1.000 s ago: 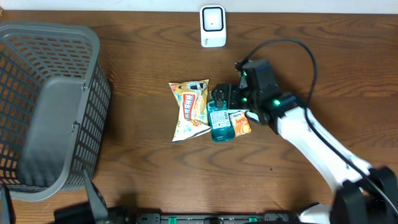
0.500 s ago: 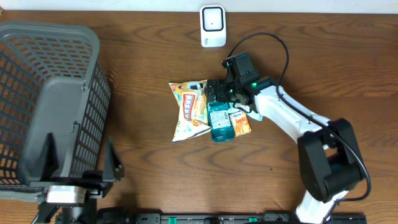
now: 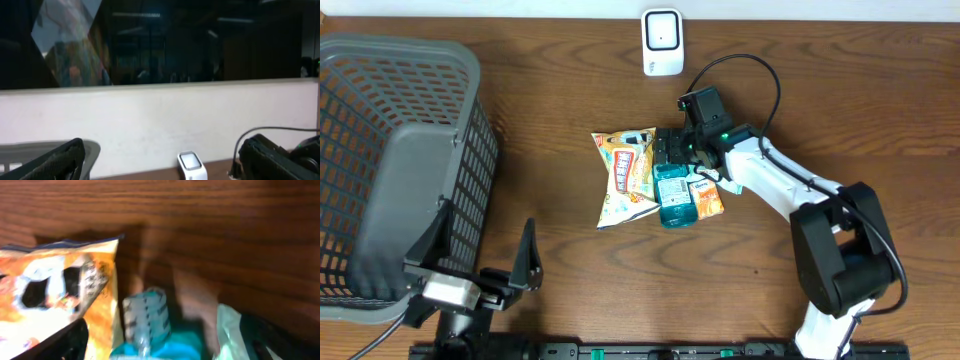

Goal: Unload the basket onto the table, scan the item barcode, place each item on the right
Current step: 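Close the right gripper around the mouthwash bottle neck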

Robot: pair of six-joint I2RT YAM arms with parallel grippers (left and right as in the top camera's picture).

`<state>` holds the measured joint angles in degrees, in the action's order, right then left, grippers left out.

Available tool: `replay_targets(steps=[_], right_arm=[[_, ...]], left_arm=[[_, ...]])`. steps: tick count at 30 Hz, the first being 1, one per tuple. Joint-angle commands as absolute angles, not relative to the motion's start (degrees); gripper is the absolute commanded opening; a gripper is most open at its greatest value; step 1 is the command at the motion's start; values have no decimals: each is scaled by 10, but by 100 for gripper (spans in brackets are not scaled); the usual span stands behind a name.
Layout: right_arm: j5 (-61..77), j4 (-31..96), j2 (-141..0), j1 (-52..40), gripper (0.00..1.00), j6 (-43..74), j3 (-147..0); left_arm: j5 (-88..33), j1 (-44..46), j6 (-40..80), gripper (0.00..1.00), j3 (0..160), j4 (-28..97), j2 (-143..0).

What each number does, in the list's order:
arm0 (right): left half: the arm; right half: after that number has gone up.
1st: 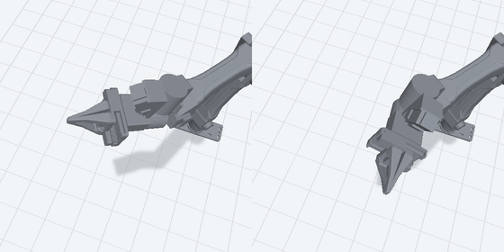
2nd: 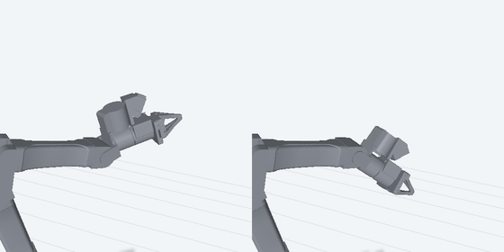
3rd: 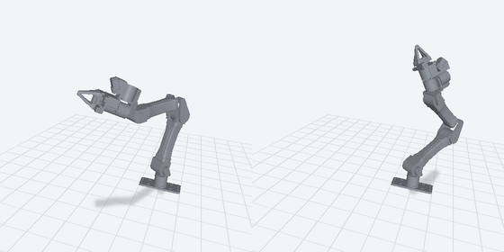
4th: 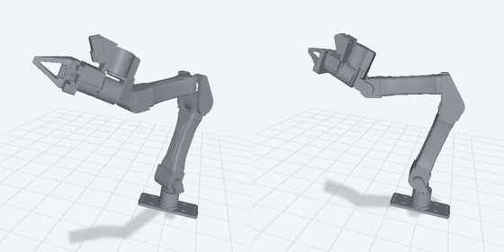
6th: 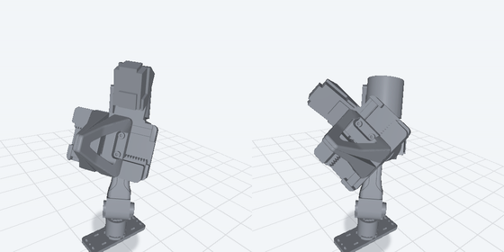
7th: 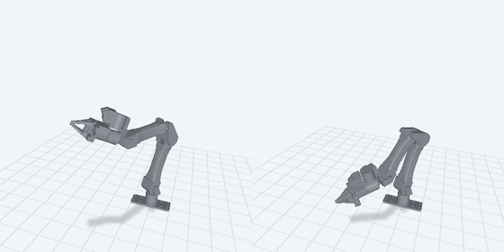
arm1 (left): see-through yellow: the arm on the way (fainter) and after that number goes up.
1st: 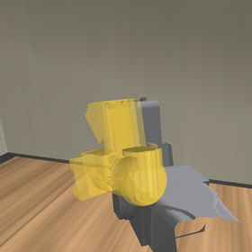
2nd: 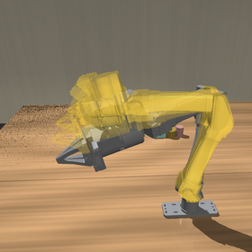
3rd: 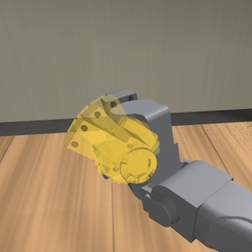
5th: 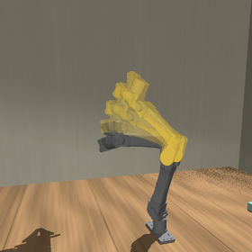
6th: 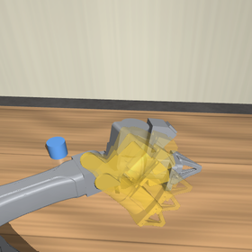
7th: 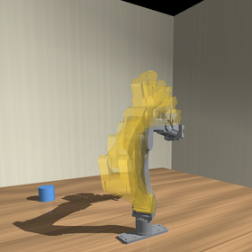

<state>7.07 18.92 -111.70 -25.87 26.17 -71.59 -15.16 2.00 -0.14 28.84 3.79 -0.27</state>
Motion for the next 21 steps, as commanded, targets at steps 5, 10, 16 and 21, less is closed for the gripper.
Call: replay_targets(steps=[5, 10, 16, 21], right_arm=[[55, 167, -1178, -260, 81, 249, -724], [54, 154, -1179, -268, 75, 226, -724], [31, 157, -1183, -285, 65, 198, -724], [18, 159, -1187, -302, 52, 196, -724]], left_arm=[[-159, 22, 3, 99, 288, 109, -2], [-159, 22, 3, 99, 286, 159, -2], [-159, 22, 3, 99, 286, 212, -3], [-159, 22, 3, 99, 286, 234, -3]])
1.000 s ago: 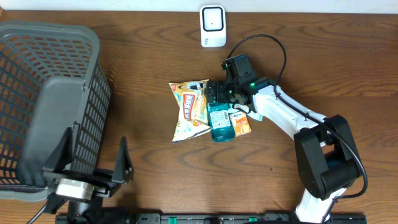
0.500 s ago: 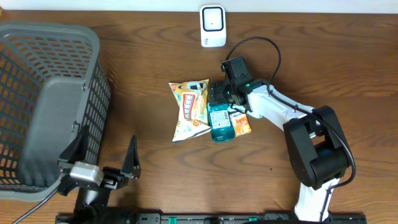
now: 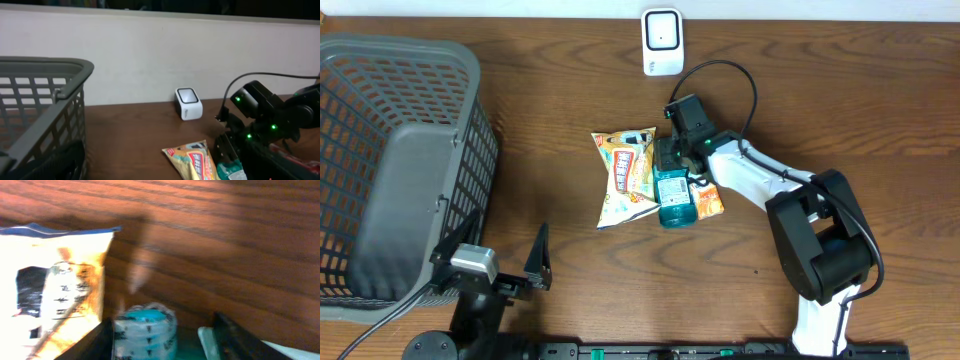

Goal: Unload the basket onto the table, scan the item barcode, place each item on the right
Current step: 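Close the right gripper around the mouthwash bottle neck, then lift the bottle with the right gripper and pull it upward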

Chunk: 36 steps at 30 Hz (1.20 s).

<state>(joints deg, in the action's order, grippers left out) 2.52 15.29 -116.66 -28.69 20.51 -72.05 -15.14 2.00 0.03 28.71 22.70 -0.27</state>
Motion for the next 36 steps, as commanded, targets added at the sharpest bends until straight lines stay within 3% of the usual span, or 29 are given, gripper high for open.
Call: replay_targets(steps=[1, 9, 19, 25, 36], right_arm=[[18, 159, -1187, -304, 50, 196, -724], [16, 168, -1187, -304, 25, 196, -724], [16, 252, -1178, -291, 16, 196, -782], [16, 325, -1157, -283, 15, 185, -838], [16, 386, -1087, -282, 12, 177, -881]], left_arm=[[-159, 22, 3, 98, 286, 238, -3], [-159, 22, 3, 99, 286, 292, -3], [-170, 22, 3, 99, 286, 308, -3], [-239, 22, 1, 99, 259, 277, -3], [-242, 22, 1, 99, 203, 255, -3]])
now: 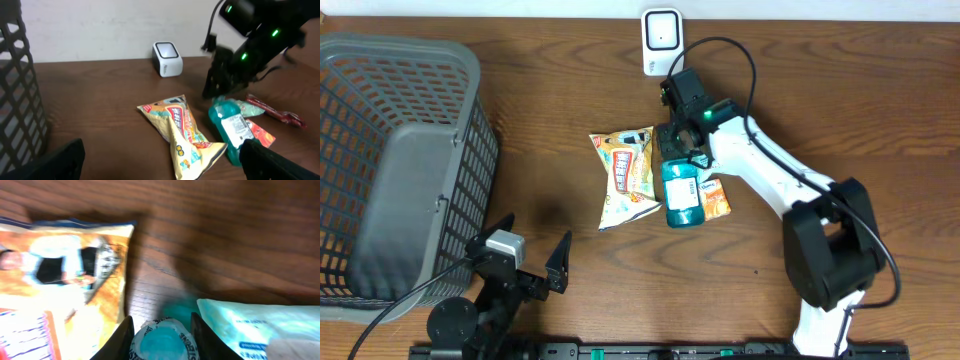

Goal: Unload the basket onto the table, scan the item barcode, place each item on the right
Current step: 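Lift the bottle with the right gripper and pull it upward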

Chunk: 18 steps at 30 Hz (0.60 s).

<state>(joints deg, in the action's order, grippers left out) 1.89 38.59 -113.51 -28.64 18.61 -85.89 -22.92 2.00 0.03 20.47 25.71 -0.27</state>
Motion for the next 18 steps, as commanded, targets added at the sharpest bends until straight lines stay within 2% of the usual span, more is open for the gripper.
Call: replay_targets(steps=[1, 9, 18], right_arm=[[15, 385, -1077, -281, 12, 177, -881], [1, 382, -1023, -284, 13, 177, -881], [-32, 394, -1019, -287, 13, 176, -881]], left_arm=[[-242, 22, 1, 99, 203, 255, -3], [-242, 22, 1, 99, 203, 272, -3], [-242, 22, 1, 99, 203, 378, -3]])
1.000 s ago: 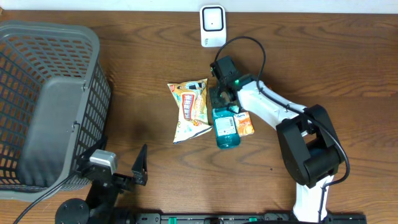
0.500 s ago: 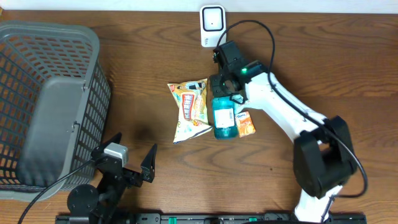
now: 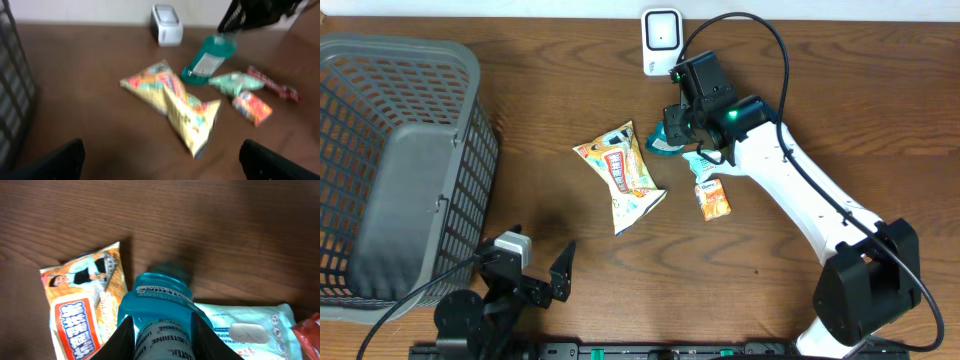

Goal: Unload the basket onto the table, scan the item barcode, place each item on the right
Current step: 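Lift the bottle with the right gripper and pull it upward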

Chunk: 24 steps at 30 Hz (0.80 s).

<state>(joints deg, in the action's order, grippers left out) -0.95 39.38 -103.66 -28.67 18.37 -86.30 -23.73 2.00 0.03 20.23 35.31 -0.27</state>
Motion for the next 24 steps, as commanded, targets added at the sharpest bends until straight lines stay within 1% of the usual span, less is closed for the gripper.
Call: replay_targets(steps=[1, 3, 7, 13, 15, 19, 20, 24], right_arm=[[-31, 395, -1019, -287, 13, 177, -881], [-31, 397, -1019, -287, 14, 175, -881], [-31, 398, -1019, -292, 19, 171, -881], [-32, 404, -1019, -297, 34, 171, -881], [-32, 407, -1019, -297, 37, 171, -881], [-32, 412, -1019, -301, 52, 171, -881], [-32, 409, -1019, -301, 58, 171, -881], [-31, 405, -1017, -301, 72, 171, -881]], left_arm=[[-242, 22, 1, 99, 203, 393, -3], [-242, 22, 1, 99, 203, 427, -3], [-242, 22, 1, 99, 203, 498, -3], [-242, 22, 1, 99, 203, 564, -3], [-242, 22, 1, 98, 203, 566, -3], [-242, 22, 1, 99, 203, 566, -3], [-242, 22, 1, 98, 203, 566, -3], [-242, 22, 1, 99, 203, 566, -3]])
